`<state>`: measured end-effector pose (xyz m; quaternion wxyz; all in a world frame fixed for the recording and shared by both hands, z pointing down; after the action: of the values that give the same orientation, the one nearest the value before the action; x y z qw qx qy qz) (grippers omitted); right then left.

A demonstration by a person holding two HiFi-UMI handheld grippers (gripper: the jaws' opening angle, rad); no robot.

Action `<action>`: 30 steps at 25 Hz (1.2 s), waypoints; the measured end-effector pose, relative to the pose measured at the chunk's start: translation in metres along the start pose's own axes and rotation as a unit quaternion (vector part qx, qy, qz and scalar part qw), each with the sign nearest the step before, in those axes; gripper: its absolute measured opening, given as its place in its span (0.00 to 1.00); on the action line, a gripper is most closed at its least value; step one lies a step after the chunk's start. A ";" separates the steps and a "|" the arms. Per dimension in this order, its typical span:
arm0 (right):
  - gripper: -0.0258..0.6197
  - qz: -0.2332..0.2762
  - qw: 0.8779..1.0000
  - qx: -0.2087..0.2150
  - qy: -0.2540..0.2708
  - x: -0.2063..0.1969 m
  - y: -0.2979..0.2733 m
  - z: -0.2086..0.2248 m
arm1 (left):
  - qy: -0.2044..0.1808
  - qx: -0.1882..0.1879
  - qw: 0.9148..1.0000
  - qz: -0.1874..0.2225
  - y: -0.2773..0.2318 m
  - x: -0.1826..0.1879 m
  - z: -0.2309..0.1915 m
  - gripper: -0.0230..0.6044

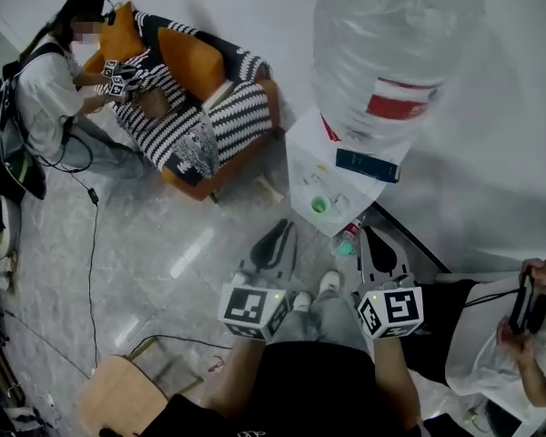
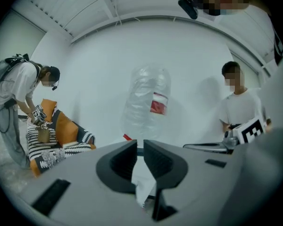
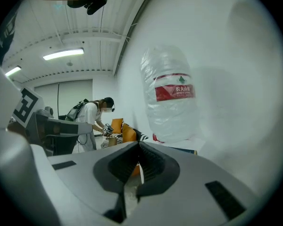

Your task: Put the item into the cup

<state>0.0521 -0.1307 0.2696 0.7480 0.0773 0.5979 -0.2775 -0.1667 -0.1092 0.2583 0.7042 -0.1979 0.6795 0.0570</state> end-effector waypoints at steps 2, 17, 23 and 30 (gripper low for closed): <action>0.05 0.008 1.000 -0.001 -0.006 0.008 0.007 -0.001 | -0.008 -0.004 1.000 0.002 0.005 0.011 0.005 0.11; 0.05 0.069 0.997 0.022 0.001 0.057 0.029 -0.011 | -0.041 -0.024 0.997 0.058 0.008 0.059 0.039 0.11; 0.05 0.068 0.997 0.041 0.002 0.060 0.023 -0.023 | -0.056 -0.011 0.996 0.068 0.012 0.066 0.038 0.11; 0.05 0.062 0.997 0.047 0.023 0.059 0.016 -0.028 | -0.044 -0.013 0.997 0.062 0.011 0.059 0.037 0.11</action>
<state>0.0441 -0.1242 0.2032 0.7454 0.1557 0.5951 -0.2569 -0.1317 -0.0974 0.1983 0.7255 -0.1620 0.6583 0.1181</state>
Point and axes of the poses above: the fingertips, and each gripper's own axes: y backward along the fingers, z to its right, x out of its top, the point moved 9 cm from there along y, backward along the fingers, and after that the axes turned 11 degrees about -y, right-handed, at the moved point
